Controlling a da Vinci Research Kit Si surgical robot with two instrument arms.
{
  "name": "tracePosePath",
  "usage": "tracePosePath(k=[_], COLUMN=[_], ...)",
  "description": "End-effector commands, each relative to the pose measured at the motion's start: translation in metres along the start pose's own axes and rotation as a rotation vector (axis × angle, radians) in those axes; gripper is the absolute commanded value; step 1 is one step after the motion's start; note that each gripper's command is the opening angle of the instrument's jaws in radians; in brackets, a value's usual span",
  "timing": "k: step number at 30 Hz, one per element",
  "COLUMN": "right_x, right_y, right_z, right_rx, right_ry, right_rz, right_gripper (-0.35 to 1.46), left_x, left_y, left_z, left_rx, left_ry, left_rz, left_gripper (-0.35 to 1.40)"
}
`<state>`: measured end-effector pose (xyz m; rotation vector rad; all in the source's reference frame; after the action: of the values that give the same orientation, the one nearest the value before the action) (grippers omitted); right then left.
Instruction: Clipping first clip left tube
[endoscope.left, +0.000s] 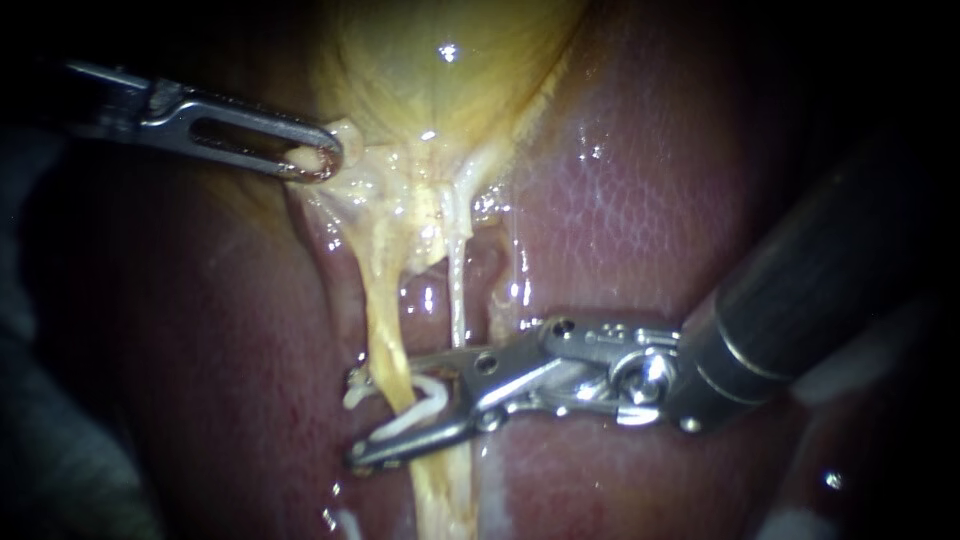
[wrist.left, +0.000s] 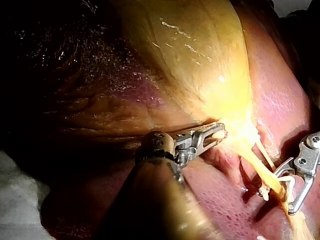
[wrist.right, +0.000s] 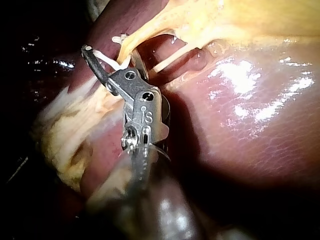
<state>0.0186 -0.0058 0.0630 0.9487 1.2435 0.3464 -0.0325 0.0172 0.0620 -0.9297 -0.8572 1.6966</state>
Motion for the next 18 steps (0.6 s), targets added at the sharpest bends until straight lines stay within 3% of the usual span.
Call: tracePosePath(k=[1, 12, 18], right_x=[0.0000, -0.0002, -0.0003], right_y=[-0.0001, -0.0003, -0.0004], right_z=[0.0000, -0.0003, -0.0006], right_rx=[0.013, 0.011, 0.012], right_ry=[-0.003, 0.001, 0.000], right_rz=[-0.002, -0.009, -0.009], right_gripper=[0.47, 0.28, 0.04], left_x=[0.0000, 0.0000, 0.0001], left_y=[0.0000, -0.0001, -0.0001], left_z=[0.0000, 0.0000, 0.0000], left_rx=[0.000, 0.000, 0.000], left_ry=[0.000, 0.000, 0.000], left_rz=[0.000, 0.000, 0.000], left_gripper=[-0.35, -0.35, -0.35])
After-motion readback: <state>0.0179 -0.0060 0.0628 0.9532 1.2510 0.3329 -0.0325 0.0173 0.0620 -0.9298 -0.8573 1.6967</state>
